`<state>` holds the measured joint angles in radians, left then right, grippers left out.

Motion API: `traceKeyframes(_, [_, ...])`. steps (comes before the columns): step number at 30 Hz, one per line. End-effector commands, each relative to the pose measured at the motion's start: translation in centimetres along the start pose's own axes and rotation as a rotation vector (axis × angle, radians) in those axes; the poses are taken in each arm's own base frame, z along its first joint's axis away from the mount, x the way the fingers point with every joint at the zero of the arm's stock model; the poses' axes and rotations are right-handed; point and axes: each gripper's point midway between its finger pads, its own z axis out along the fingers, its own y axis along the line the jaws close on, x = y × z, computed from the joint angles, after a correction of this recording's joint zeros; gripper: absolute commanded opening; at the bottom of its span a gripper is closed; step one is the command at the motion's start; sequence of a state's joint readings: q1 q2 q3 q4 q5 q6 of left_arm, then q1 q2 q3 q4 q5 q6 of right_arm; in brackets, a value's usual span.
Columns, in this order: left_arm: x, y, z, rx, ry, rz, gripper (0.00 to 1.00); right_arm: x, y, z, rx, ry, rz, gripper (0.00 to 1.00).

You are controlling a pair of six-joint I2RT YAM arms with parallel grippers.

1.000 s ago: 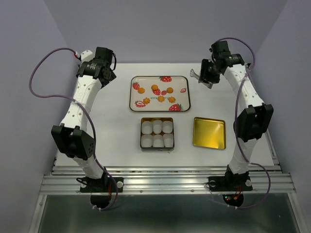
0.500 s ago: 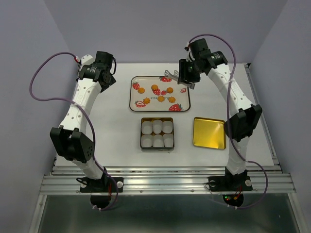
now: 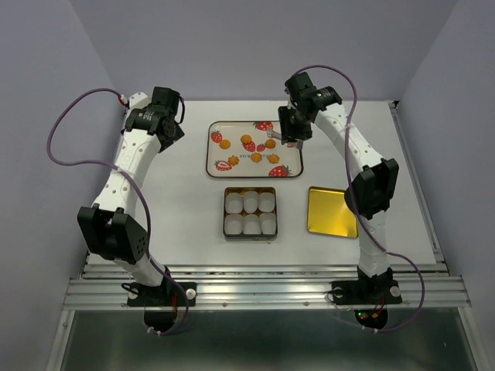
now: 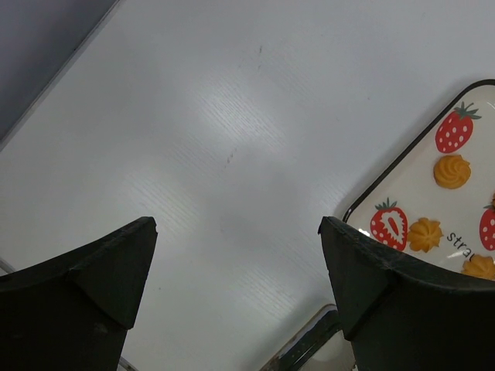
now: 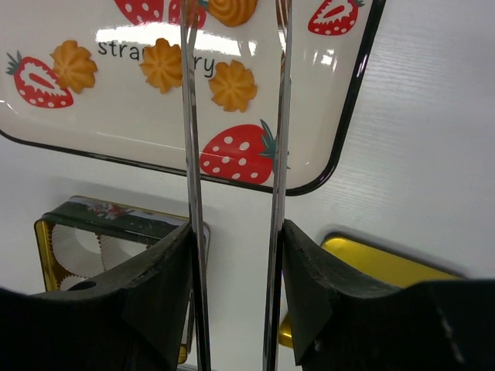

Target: Pack the cookies

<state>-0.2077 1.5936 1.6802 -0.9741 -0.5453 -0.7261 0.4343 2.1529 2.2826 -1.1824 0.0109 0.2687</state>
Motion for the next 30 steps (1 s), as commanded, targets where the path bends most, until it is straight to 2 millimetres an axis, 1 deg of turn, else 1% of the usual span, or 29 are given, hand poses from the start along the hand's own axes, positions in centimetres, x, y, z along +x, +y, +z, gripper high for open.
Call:
traceKeyframes(1, [-0.6, 0.5, -1.1, 0.017, -0.031, -0.012, 0.99, -1.8, 0.6, -0.5, 0.013, -0.072, -0.019, 0.52])
traceKeyframes(2, [-0.6, 0.5, -1.1, 0.018, -0.032, -0.013, 0.99, -1.7, 1.1, -0.4, 0.007, -0.072, -0.029, 0.52])
traceKeyframes(7, [-0.3, 0.6, -0.9, 0.016, -0.028, -0.006, 0.99, -1.7, 1.3, 0.8, 0.001, -0.061, -0.032, 0.51])
traceKeyframes(10, [0.0, 0.7, -0.7, 0.011, -0.023, -0.005, 0.99, -1.5, 1.6, 1.2, -0.017, -0.052, -0.038, 0.51])
traceKeyframes(13, [0.2, 0.5, -0.6, 0.016, -0.017, -0.005, 0.99, -1.7, 1.6, 1.6, -0.018, -0.058, -0.04, 0.51])
traceKeyframes(14, [0.3, 0.4, -0.5, 0.018, -0.015, -0.005, 0.99, -1.6, 2.0, 1.6, -0.017, -0.058, -0.047, 0.51])
traceKeyframes(17, [0.5, 0.4, -0.4, 0.021, -0.011, -0.004, 0.99, -1.5, 1.1, 2.1, 0.032, -0.056, -0.048, 0.51])
traceKeyframes(21, [0.6, 0.5, -0.3, 0.023, -0.011, -0.005, 0.99, -1.4, 0.8, 2.4, 0.051, -0.055, -0.047, 0.52])
traceKeyframes(22, [0.7, 0.5, -0.3, 0.022, -0.01, -0.003, 0.99, -1.3, 1.0, 2.6, 0.056, -0.054, -0.055, 0.52])
traceKeyframes(26, [0.8, 0.7, -0.3, 0.023, -0.011, 0.001, 0.99, -1.2, 1.0, 3.0, 0.058, -0.048, -0.06, 0.52])
traceKeyframes(27, [0.8, 0.7, -0.3, 0.024, -0.013, -0.002, 0.99, -1.0, 1.4, 3.1, 0.056, -0.045, -0.066, 0.52])
traceKeyframes(30, [1.0, 0.8, -0.2, 0.024, -0.013, -0.002, 0.99, -0.9, 1.6, 3.5, 0.047, -0.039, -0.065, 0.52])
